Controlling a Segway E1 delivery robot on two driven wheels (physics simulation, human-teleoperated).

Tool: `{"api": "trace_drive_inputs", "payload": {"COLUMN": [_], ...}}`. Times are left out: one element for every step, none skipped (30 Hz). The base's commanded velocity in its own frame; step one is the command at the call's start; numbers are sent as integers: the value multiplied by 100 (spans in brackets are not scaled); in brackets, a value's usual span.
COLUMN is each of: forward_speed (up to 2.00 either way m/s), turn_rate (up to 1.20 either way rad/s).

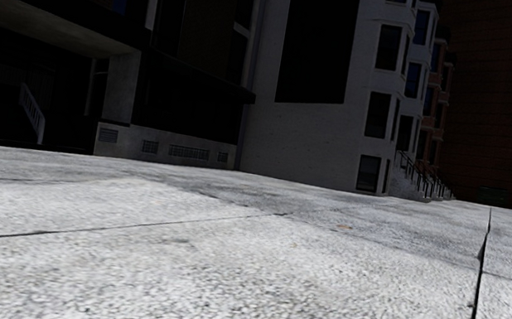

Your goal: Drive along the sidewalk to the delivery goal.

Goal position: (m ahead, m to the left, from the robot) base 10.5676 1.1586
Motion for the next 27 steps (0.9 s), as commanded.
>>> {"api": "trace_drive_inputs", "payload": {"forward_speed": [200, 200, 200, 200, 200, 200, 200, 200, 200, 200, 200, 200, 200, 200, 200, 200, 200, 200, 200, 200, 200, 200, 200, 200, 200, 200, 200], "turn_rate": [0, 0, 0, 0, 0, 0, 0, 0, 0, 0, 0, 0, 0, 0, 0, 0, 0, 0, 0, 0, 2, 7, 12, 12, 16, 18, 20]}}
